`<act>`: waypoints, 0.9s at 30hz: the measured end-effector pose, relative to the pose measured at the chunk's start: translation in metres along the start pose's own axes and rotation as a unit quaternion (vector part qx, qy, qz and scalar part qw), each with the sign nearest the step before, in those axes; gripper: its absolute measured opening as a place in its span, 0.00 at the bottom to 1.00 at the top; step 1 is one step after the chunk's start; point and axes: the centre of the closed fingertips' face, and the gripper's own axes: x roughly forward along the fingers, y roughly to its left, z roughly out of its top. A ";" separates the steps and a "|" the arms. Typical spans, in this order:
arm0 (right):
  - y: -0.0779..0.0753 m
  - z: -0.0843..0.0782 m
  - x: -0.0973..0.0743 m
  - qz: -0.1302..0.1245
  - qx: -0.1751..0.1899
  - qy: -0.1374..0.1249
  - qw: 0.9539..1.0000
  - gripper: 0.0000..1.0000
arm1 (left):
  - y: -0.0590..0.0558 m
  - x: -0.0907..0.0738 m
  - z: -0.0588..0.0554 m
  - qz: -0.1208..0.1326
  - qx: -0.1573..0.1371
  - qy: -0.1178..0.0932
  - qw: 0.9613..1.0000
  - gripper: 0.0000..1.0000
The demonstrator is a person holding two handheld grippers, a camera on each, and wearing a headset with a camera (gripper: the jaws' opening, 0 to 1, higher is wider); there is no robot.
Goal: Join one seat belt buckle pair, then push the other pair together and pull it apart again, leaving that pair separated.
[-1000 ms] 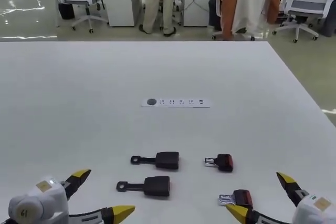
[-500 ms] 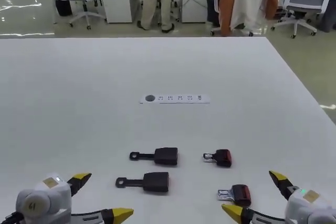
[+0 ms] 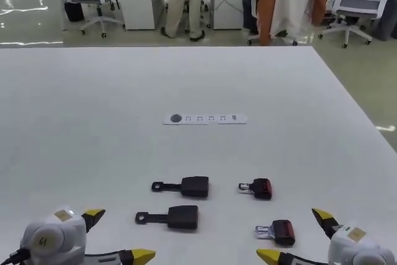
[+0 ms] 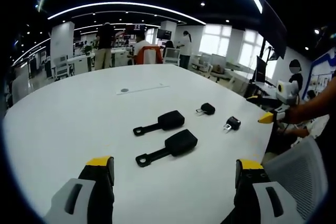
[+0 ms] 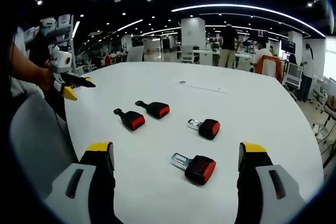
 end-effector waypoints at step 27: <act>-0.006 -0.017 0.011 0.002 0.016 0.022 1.000 0.98 | -0.011 0.026 0.000 -0.026 0.007 0.018 0.999 0.98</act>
